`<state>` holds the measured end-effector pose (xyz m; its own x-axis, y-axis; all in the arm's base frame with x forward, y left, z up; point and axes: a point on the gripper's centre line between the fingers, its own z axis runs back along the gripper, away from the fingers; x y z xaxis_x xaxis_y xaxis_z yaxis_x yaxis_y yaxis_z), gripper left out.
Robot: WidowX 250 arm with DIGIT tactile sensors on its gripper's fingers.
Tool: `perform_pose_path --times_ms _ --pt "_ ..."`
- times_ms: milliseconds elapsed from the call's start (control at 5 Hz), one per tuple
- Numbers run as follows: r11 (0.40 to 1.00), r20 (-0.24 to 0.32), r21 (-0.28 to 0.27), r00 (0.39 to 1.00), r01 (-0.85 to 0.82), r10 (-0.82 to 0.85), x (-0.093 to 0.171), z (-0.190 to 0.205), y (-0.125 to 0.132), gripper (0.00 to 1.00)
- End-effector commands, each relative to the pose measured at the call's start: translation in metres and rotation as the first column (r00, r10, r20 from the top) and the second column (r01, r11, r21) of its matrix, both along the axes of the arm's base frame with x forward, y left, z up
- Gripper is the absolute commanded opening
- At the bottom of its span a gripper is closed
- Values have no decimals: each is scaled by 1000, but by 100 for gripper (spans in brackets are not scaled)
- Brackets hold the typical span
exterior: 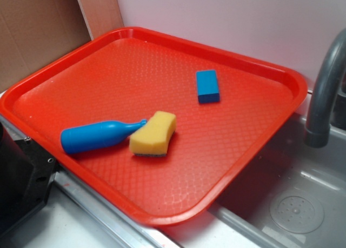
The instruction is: Grab the blue block.
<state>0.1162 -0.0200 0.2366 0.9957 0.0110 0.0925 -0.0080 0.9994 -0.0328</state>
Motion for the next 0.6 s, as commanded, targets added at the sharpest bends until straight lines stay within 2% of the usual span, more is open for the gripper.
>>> perform_pose_path --times_ms 0,200,400 --pt "1000 0 0 1000 0 0 0 0 0 100" --pt "976 55 13 974 -219 218 37 -29 -12 100" --pt "927 98 -44 921 -374 376 75 -55 -31 100"
